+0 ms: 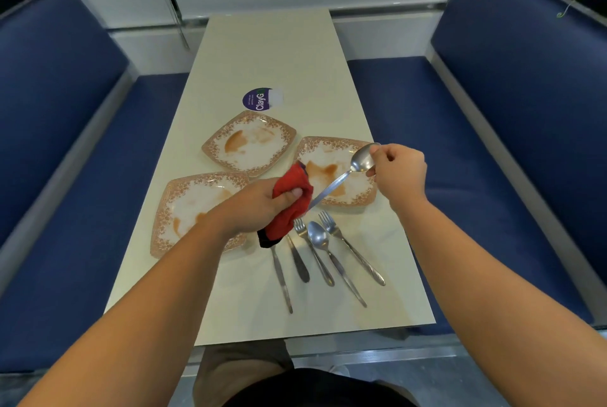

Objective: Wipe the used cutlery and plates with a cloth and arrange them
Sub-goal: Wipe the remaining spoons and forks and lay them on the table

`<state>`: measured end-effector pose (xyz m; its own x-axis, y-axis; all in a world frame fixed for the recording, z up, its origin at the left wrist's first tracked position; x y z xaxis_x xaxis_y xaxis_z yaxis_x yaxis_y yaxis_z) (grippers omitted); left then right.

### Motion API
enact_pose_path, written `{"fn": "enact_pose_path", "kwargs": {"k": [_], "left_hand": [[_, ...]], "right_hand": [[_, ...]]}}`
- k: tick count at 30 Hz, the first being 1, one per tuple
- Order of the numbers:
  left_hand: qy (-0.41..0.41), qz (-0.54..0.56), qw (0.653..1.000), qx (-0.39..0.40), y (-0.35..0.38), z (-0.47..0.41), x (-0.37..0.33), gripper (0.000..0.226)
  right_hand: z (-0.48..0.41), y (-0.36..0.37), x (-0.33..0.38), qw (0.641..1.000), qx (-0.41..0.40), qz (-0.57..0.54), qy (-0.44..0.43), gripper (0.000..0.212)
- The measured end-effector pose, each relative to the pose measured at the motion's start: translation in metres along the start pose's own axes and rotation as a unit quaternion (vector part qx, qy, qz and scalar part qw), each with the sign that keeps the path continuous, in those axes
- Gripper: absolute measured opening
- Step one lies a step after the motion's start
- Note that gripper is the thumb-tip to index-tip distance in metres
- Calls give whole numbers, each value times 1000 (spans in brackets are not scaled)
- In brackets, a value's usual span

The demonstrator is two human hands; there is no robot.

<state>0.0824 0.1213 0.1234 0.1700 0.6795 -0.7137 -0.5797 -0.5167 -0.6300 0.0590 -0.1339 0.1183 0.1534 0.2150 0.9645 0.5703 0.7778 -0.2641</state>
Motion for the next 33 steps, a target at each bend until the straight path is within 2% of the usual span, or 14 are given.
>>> {"fn": "enact_pose_path", "kwargs": {"k": [2, 4, 8, 12, 14, 17, 20, 22, 24, 26, 30, 33], "left_hand": [[7, -63, 998, 8, 10, -5, -12, 21], [21, -92, 995, -17, 18, -10, -21, 17], [1, -24, 998, -57, 25, -10, -22, 15], [-9, 0, 1000, 19, 28, -7, -20, 18], [-18, 11, 999, 28, 28, -5, -19, 17], [-30, 19, 999, -22, 31, -6, -20, 14], [-39, 37, 995, -81, 40, -9, -22, 17], [-29, 48, 996, -72, 47, -9, -26, 17], [-24, 54, 997, -47, 54, -7, -27, 16], [-19, 14, 999, -42, 57, -8, -25, 19], [-34, -42, 994, -92, 59, -10, -16, 25], [-37, -29, 991, -129, 55, -9, -8, 21]], "right_hand": [[8, 12, 5, 999, 33, 28, -28, 30], [15, 23, 9, 995, 53, 56, -70, 33], [12, 25, 11, 993, 46, 68, -90, 36], [3, 14, 7, 998, 17, 37, -47, 33], [1, 9, 5, 1000, 18, 9, -20, 31], [9, 11, 3, 997, 57, -41, 35, 34], [27, 22, 0, 978, 166, -78, 97, 29], [36, 27, -3, 972, 201, -80, 96, 23], [38, 27, -8, 973, 196, -78, 94, 20], [37, 24, -12, 972, 190, -87, 109, 19], [34, 13, -30, 971, 172, -86, 145, 24], [30, 3, -52, 973, 167, -23, 161, 28]]}}
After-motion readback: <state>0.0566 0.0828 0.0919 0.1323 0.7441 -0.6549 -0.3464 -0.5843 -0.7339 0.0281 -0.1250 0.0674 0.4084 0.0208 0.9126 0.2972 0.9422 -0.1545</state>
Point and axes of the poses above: each hand's wrist, its own z-axis away from the middle knuckle, its own y-axis out of the palm, x = y × z, the point moved 2 cm from there along -z, towards the middle knuckle, and after that the axes turned 10 degrees about -z, right-handed, at the moved point
